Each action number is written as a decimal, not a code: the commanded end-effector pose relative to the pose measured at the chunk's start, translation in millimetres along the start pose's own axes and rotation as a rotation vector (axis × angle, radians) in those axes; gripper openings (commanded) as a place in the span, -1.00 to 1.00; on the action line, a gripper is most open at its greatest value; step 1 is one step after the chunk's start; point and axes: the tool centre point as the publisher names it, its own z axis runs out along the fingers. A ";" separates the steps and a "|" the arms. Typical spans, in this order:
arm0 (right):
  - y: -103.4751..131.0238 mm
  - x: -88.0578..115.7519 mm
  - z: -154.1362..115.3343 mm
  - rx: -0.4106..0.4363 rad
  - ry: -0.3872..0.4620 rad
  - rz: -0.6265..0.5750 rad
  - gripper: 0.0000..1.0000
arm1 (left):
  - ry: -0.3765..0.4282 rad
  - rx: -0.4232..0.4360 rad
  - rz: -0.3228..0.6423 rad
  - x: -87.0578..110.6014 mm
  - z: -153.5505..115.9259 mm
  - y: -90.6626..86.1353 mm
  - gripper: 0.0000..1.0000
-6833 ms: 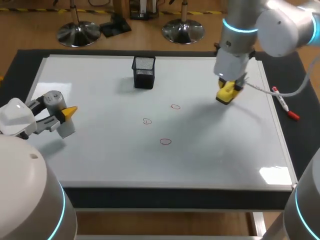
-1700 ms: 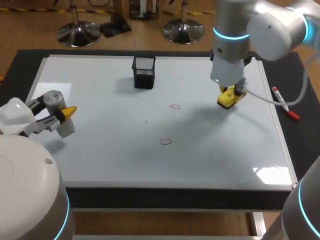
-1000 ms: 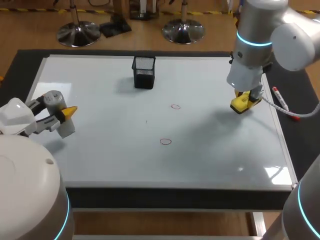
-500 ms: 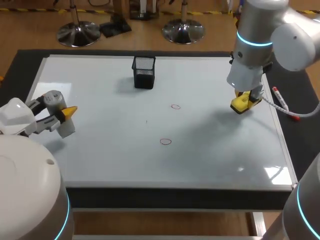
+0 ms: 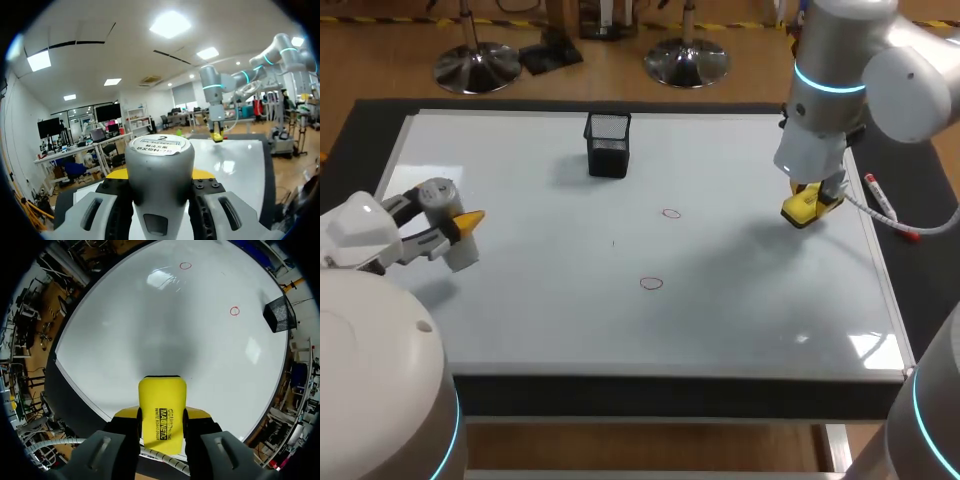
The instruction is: Pick up the inspection probe, press it on each red-marked spot on the whiteboard one by one, put down the probe, pick up the eraser, and wipe off all the red marks.
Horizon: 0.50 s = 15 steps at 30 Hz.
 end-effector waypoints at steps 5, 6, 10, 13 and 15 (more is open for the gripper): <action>-0.4 -0.3 -0.6 0.003 0.003 -0.002 -1.00 | 0.136 0.037 0.000 8.4 47.6 -1.9 -1.00; -0.4 -0.3 -0.6 0.003 0.003 -0.002 -1.00 | 0.149 0.043 -0.002 10.8 52.4 -3.0 -1.00; -0.4 -0.3 -0.6 0.003 0.003 -0.002 -1.00 | 0.213 0.058 -0.001 22.9 73.4 -7.2 -1.00; -0.4 -0.3 -0.6 0.003 0.003 -0.002 -1.00 | 0.265 0.067 -0.002 33.4 87.9 -9.5 -1.00; -0.4 -0.3 -0.6 0.003 0.003 -0.002 -1.00 | 0.301 0.070 0.000 41.1 97.2 -10.9 -1.00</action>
